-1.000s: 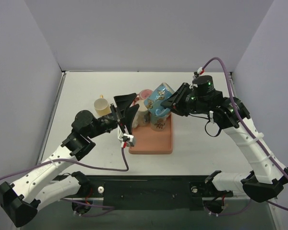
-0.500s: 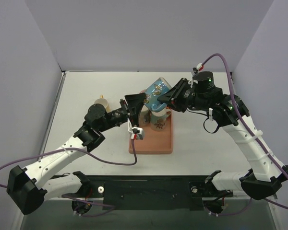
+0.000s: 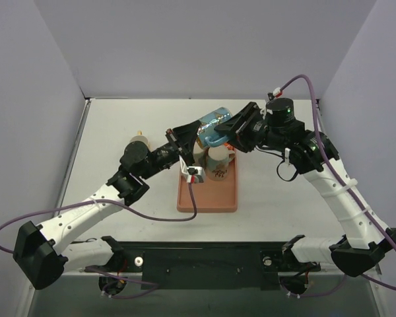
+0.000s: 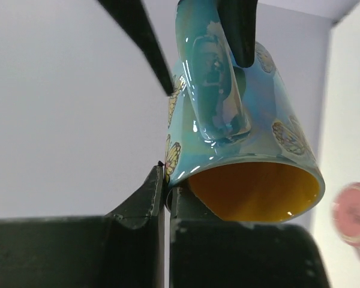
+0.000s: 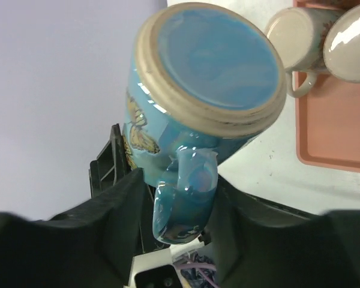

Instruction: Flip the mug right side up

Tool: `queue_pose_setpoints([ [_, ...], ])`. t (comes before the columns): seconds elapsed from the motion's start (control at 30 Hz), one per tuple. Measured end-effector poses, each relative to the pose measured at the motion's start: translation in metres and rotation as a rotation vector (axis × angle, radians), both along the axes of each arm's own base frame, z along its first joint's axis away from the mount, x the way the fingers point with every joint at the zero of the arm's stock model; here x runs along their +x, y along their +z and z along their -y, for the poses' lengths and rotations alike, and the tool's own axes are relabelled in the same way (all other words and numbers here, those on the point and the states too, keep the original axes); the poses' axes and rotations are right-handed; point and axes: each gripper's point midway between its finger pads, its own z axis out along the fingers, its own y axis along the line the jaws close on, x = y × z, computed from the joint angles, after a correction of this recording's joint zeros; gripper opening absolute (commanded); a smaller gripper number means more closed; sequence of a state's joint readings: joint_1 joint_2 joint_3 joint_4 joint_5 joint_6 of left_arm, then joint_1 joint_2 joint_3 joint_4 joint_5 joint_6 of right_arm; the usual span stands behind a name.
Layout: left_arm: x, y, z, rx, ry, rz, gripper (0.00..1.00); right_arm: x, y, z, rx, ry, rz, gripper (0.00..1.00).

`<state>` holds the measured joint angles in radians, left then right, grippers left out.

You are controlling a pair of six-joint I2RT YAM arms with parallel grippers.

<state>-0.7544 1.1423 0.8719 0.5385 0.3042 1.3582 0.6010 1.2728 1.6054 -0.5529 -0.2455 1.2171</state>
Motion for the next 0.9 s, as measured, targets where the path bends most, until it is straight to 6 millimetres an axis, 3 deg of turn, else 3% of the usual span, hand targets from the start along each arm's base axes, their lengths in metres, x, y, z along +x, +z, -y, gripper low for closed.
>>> queue_pose_setpoints([
  [0.03, 0.001, -0.005, 0.001, 0.008, -0.002, -0.041, 0.00, 0.002, -0.006, 0.002, -0.011, -0.001, 0.005, 0.55],
  [0.23, 0.005, -0.064, 0.003, 0.128, 0.018, -0.305, 0.00, 0.005, -0.050, 0.010, -0.096, 0.005, -0.037, 0.74],
  [0.33, 0.008, -0.084, -0.006, 0.178, 0.065, -0.420, 0.00, 0.007, -0.055, 0.013, -0.115, 0.005, -0.036, 0.85],
  [0.4, 0.012, -0.093, -0.019, 0.207, 0.112, -0.505, 0.00, 0.009, -0.053, 0.018, -0.132, 0.003, -0.017, 0.88],
  [0.67, 0.026, -0.100, -0.095, 0.195, 0.396, -0.775, 0.00, 0.016, -0.035, 0.053, -0.305, -0.030, 0.103, 0.90],
  [0.8, 0.015, -0.093, -0.126, 0.165, 0.514, -0.906, 0.00, 0.014, -0.037, 0.065, -0.397, -0.008, 0.150, 0.91],
  [0.9, 0.003, -0.101, -0.142, 0.156, 0.574, -1.019, 0.00, 0.015, -0.040, 0.072, -0.440, 0.003, 0.165, 0.91],
])
